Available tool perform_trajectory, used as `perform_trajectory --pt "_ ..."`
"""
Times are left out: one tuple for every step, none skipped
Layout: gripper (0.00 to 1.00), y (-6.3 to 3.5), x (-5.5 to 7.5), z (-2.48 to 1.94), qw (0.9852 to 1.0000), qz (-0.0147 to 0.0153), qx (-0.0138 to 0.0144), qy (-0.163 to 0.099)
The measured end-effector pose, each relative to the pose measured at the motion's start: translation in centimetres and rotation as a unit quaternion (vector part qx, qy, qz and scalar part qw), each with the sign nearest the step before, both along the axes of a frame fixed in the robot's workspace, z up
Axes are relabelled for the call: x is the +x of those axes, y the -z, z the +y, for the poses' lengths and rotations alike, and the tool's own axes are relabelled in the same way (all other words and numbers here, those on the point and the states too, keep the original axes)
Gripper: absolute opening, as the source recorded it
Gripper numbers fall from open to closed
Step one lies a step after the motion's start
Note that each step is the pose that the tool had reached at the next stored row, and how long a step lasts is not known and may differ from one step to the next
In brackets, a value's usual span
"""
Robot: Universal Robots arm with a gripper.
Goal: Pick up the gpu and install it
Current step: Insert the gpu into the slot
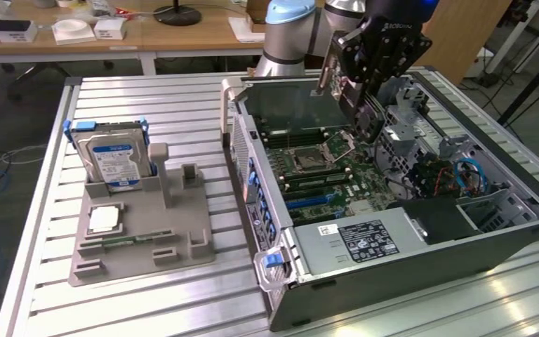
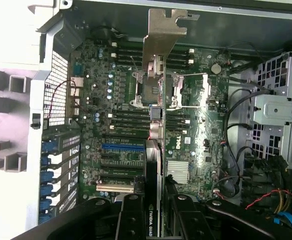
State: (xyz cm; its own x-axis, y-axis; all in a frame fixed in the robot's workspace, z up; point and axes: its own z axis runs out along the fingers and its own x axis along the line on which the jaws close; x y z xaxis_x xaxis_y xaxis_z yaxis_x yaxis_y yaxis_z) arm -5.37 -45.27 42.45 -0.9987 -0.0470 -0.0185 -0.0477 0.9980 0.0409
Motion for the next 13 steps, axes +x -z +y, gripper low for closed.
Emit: perform_trajectory --pt "0.26 0.0 0.0 0.0 1.0 0.0 0.0 -0.002" --pt "0.26 0.0 0.0 0.0 1.0 0.0 0.0 -0.004" --pt "0.26 0.0 0.0 0.0 1.0 0.0 0.0 -0.006" --pt "0.26 0.0 0.0 0.0 1.0 0.0 0.0 -0.008" --pt "0.26 0.0 0.0 0.0 1.0 0.0 0.0 -0.01" --pt "0.26 0.0 0.0 0.0 0.9999 0.0 0.0 -0.012" --pt "0.26 0.0 0.0 0.0 0.9999 0.0 0.0 -0.015" --pt "0.26 0.0 0.0 0.0 0.9998 0.0 0.0 -0.018" --pt "0.26 0.0 0.0 0.0 0.9998 0.0 0.0 -0.02" --pt "0.26 0.0 0.0 0.0 0.9997 0.0 0.0 -0.022" --pt "0.26 0.0 0.0 0.0 0.9997 0.0 0.0 -0.025" --pt "0.26 0.0 0.0 0.0 0.9996 0.0 0.0 -0.027" --pt "0.26 0.0 0.0 0.0 0.9996 0.0 0.0 -0.03"
